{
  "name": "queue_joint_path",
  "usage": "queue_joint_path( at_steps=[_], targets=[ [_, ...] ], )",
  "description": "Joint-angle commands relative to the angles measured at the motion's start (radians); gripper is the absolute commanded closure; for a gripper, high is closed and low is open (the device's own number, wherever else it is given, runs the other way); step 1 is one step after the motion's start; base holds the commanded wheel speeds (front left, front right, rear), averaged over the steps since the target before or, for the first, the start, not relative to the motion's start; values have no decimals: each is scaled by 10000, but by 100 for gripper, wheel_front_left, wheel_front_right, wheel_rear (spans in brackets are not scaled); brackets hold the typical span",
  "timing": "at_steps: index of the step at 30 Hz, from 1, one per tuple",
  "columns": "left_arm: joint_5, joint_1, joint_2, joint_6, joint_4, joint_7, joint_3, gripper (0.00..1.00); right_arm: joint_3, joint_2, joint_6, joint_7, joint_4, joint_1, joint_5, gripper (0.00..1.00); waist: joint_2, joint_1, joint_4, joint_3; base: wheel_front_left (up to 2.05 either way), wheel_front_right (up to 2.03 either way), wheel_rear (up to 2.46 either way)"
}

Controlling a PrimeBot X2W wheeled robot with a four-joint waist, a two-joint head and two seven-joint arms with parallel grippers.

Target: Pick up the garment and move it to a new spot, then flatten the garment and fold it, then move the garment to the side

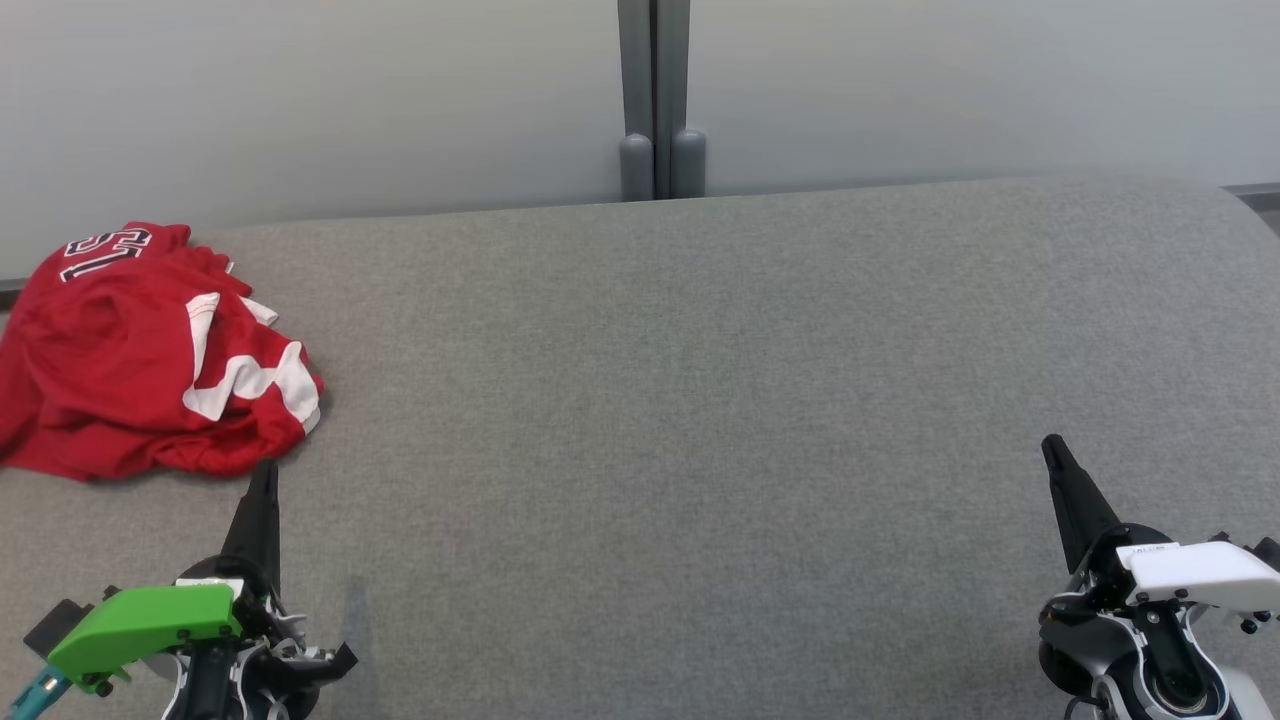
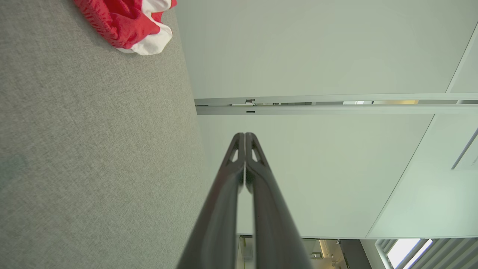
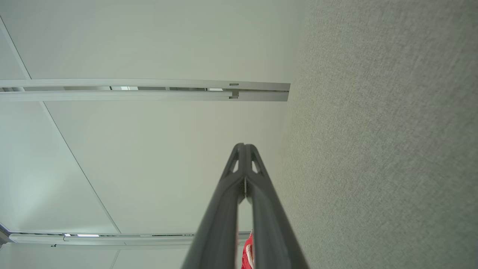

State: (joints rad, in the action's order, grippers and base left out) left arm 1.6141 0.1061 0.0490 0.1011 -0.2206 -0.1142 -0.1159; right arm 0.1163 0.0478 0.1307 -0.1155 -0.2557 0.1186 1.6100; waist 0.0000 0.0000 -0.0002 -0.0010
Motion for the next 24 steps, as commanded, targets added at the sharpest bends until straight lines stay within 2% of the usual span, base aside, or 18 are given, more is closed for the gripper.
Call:
queue_joint_path(
  at_steps=[1, 3, 4, 5, 6, 7, 17, 24],
  targets=[
    [-58, 137, 30, 38, 33, -24, -11, 100, 18, 55, 0, -32, 28, 73, 6, 100, 0, 0, 0, 0, 0, 0, 0],
    [-58, 137, 30, 38, 33, -24, -11, 100, 18, 55, 0, -32, 28, 73, 6, 100, 0, 0, 0, 0, 0, 0, 0],
    [-1, 0, 0, 0, 0, 2, 3, 0, -2, 0, 0, 4, 0, -1, -2, 0, 0, 0, 0, 0, 0, 0, 0],
    [2, -29, -17, -2, -80, 9, 7, 0, -5, -21, -2, 3, -67, -45, -2, 0, 0, 0, 0, 0, 0, 0, 0],
    [-2, -69, -31, -3, -146, 18, 23, 100, -22, -40, -2, 15, -121, -94, -7, 100, 0, 0, 0, 0, 0, 0, 0],
    [1, -178, -63, -4, -262, 9, 29, 0, -23, -82, -4, 4, -245, -199, -3, 0, 0, 0, 0, 0, 0, 0, 0],
    [-203, -320, -69, 34, -209, 466, 559, 0, -305, -89, -3, 463, -218, -383, -295, 0, 0, 0, -3, 10, 0, 0, 0],
    [-607, -337, -58, 64, -96, 794, 861, 0, -183, -74, -3, 793, -193, -393, -1018, 0, 0, 0, -2, 16, 0, 0, 0]
  ],
)
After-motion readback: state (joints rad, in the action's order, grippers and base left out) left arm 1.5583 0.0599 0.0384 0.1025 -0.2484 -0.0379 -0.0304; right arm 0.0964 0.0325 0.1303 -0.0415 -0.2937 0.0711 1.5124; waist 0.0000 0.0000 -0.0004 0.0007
